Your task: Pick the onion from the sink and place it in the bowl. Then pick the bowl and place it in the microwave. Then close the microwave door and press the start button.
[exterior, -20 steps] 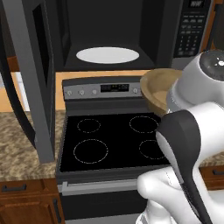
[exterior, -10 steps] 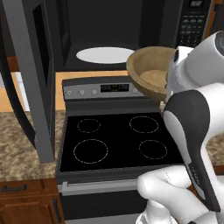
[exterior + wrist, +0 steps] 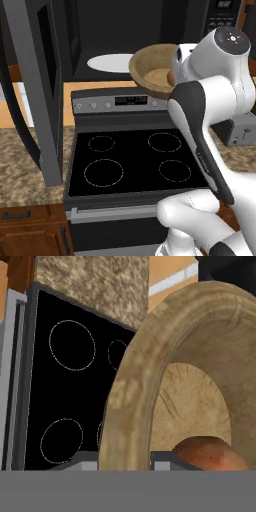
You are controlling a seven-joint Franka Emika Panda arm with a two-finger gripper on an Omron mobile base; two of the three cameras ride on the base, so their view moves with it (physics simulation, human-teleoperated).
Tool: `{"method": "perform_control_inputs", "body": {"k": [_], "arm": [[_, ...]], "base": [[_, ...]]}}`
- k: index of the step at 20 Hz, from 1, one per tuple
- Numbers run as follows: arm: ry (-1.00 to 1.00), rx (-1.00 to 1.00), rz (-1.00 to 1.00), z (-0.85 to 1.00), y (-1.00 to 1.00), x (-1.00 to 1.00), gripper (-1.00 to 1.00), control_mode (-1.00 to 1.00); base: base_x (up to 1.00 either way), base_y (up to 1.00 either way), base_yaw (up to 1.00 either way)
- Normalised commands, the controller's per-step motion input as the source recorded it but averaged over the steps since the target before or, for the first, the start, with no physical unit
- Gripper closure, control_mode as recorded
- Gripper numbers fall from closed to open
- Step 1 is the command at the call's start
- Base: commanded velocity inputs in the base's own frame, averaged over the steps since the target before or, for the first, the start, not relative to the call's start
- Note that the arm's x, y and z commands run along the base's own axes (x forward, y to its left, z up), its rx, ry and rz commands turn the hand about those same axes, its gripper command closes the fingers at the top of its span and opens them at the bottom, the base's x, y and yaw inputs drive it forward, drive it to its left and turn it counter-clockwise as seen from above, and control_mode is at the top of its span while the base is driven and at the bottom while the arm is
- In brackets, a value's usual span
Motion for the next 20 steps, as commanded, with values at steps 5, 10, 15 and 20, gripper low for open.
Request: {"method": "perform_control_inputs", "body": {"k": [5,10,15,20], "arm": [[0.0,-0.06,0.14,0.27,0.0,0.82,1.0,-1.0],[0.0,-0.01,0.12,0.26,0.0,0.77,1.0,-1.0],[0.0,0.0,0.07,0.02,0.0,0.75,1.0,-1.0],[0.0,-0.01,0.02,0.0,0.0,0.8,1.0,-1.0]], "base": [[0.0,0.0,0.0],[0.0,0.0,0.0],[0.0,0.0,0.0],[0.0,0.0,0.0]]}}
